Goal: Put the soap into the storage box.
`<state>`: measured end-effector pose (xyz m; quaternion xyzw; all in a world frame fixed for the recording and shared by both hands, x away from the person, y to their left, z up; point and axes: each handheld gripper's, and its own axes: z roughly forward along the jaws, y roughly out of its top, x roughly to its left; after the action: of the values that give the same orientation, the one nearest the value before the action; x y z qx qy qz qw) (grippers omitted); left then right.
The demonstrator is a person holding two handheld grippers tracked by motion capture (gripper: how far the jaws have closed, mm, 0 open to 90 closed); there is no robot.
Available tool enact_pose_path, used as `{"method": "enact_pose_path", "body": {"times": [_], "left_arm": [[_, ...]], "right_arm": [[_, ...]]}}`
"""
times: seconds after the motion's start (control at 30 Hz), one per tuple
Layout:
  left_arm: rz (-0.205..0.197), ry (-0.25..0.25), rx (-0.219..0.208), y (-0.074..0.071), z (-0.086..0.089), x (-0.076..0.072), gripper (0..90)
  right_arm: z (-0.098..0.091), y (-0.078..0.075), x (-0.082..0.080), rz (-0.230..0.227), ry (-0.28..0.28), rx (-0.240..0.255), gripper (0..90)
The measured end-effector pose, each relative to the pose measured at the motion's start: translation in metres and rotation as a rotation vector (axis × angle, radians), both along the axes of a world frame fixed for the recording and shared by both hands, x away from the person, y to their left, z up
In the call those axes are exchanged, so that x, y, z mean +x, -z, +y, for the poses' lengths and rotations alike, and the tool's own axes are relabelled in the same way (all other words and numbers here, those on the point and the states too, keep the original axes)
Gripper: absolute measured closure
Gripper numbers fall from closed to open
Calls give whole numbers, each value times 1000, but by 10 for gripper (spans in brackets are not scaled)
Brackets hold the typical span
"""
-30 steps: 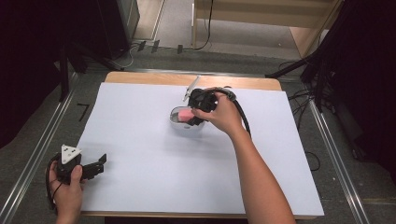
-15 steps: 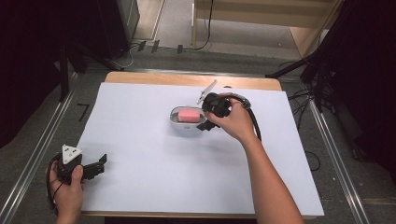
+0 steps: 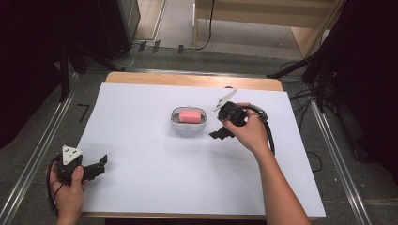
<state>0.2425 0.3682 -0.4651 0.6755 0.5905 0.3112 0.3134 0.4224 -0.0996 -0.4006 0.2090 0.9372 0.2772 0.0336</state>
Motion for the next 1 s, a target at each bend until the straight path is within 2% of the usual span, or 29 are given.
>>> {"method": "enact_pose_path", "body": {"times": [0.1, 0.3, 0.63, 1.0], "left_arm": [[-1, 1, 0, 0, 0, 0, 59], [0, 0, 0, 0, 0, 0, 59], [-7, -5, -7, 0, 0, 0, 59], [-7, -5, -5, 0, 0, 0, 59]], "right_arm": [[-10, 7, -8, 8, 25, -4, 141], [-27, 11, -17, 12, 62, 26, 138], [-47, 20, -31, 0, 110, 43, 128], [-68, 36, -43, -16, 173, 51, 9]]}}
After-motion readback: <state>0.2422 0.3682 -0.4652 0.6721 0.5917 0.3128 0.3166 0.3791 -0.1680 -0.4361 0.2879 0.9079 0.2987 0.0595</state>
